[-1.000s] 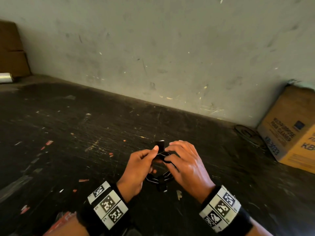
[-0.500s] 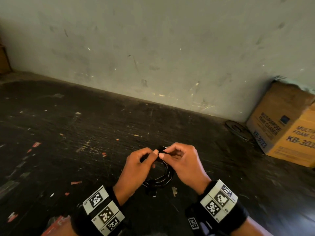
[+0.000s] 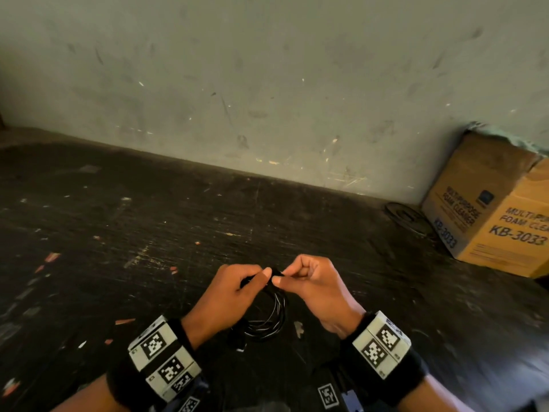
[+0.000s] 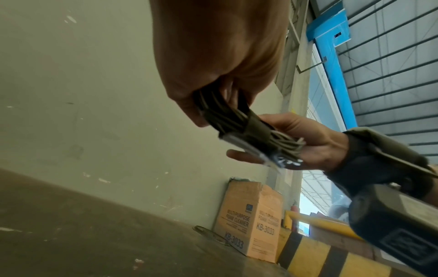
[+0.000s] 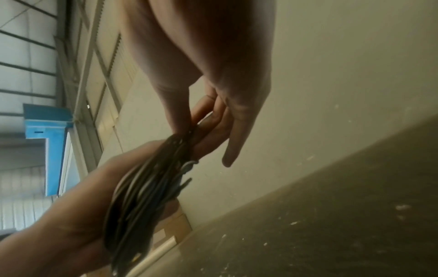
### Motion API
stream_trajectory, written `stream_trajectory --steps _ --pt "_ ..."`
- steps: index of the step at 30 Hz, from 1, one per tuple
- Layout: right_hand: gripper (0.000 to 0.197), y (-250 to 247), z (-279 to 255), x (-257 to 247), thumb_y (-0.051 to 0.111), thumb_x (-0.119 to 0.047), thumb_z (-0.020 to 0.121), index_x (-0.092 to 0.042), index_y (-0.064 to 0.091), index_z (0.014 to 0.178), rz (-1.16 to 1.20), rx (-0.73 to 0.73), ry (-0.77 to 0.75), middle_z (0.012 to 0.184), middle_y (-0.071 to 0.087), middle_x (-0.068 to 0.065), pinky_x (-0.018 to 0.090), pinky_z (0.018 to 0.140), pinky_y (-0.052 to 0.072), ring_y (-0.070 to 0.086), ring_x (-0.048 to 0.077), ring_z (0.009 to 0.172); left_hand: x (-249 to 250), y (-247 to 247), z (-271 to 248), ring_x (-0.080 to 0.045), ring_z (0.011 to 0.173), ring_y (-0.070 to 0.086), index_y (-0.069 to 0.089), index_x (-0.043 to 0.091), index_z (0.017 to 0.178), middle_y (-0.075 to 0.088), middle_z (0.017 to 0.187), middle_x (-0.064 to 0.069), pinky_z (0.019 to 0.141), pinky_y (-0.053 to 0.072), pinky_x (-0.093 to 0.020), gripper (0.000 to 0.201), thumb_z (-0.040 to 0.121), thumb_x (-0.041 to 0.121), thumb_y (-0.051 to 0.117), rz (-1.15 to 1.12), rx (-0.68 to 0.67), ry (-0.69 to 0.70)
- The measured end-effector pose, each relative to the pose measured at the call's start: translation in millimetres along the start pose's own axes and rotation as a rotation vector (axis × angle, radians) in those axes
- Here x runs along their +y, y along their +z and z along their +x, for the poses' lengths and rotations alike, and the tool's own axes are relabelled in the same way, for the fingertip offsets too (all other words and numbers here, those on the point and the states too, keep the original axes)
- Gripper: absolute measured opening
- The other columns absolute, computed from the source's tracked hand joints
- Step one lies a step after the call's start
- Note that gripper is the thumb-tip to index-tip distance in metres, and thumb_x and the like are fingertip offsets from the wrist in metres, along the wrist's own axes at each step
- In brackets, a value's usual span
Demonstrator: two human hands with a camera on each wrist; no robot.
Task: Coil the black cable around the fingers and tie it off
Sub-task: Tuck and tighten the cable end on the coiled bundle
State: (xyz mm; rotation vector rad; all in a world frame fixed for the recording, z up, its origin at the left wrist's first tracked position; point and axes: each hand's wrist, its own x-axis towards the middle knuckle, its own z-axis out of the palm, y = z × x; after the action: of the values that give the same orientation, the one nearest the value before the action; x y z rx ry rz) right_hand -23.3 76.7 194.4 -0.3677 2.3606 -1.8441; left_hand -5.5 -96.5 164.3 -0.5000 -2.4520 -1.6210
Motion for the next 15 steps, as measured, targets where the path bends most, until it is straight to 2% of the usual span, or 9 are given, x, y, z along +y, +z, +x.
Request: stream_trajectory --steps 2,4,7,8,10,12,15 --pt "0.019 0 -1 3 0.076 -0.003 0.075 -0.016 0.063 0.081 0.051 0.001 0.041 0.066 0.070 0.000 0.026 0.069 0.053 0.067 0.013 0.068 -1 -1 1 -0.003 0.052 0.043 0.060 0.025 0.060 0.047 0.052 0.011 0.054 0.036 -0.024 0.036 0.095 0.029 0.051 -0.027 -0.034 -0.026" --pt "0.022 -2 -1 5 0.074 -0.005 0.077 -0.016 0.063 0.093 0.068 0.031 0.057 0.070 0.072 0.003 0.026 0.071 0.054 0.070 0.014 0.072 0 3 3 0.000 0.054 0.047 0.064 0.030 0.062 0.052 0.054 0.012 0.055 0.039 -0.020 0.034 0.094 0.030 0.052 -0.096 -0.065 -0.090" --pt "0.018 -10 -1 12 0.074 -0.008 0.079 -0.018 0.065 0.092 0.033 0.170 0.045 0.079 0.074 0.005 0.027 0.072 0.055 0.072 0.011 0.077 -5 13 2 -0.008 0.067 0.064 0.070 0.023 0.088 0.067 0.072 0.004 0.064 0.052 -0.024 0.014 0.090 0.031 0.058 -0.304 0.007 -0.334" --pt "0.017 -15 -1 16 0.073 -0.008 0.079 -0.017 0.065 0.091 0.044 0.228 0.060 0.082 0.074 0.006 0.029 0.075 0.056 0.072 0.013 0.078 -10 17 0 -0.011 0.071 0.069 0.069 0.021 0.096 0.072 0.078 0.000 0.066 0.054 -0.027 0.015 0.088 0.031 0.062 -0.402 0.024 -0.443" --pt "0.015 -24 0 26 0.072 -0.007 0.080 -0.015 0.064 0.089 0.077 0.314 0.103 0.086 0.073 0.007 0.032 0.078 0.057 0.071 0.016 0.081 -24 20 -5 -0.019 0.073 0.072 0.066 0.014 0.105 0.075 0.087 -0.008 0.063 0.056 -0.031 0.033 0.079 0.034 0.069 -0.577 0.002 -0.608" --pt "0.013 -31 -1 41 0.071 -0.007 0.080 -0.014 0.063 0.088 0.082 0.340 0.158 0.086 0.071 0.007 0.030 0.075 0.056 0.069 0.017 0.079 -37 23 -10 -0.021 0.067 0.070 0.067 0.007 0.101 0.074 0.082 -0.012 0.060 0.057 -0.030 0.036 0.074 0.030 0.070 -0.616 -0.057 -0.653" --pt "0.012 -35 -8 73 0.070 -0.005 0.081 -0.012 0.062 0.087 0.106 0.311 0.268 0.090 0.071 0.013 0.039 0.079 0.058 0.070 0.026 0.084 -55 32 -15 -0.016 0.062 0.068 0.069 0.002 0.095 0.071 0.077 -0.012 0.058 0.057 -0.025 0.016 0.083 0.011 0.065 -0.602 -0.017 -0.649"
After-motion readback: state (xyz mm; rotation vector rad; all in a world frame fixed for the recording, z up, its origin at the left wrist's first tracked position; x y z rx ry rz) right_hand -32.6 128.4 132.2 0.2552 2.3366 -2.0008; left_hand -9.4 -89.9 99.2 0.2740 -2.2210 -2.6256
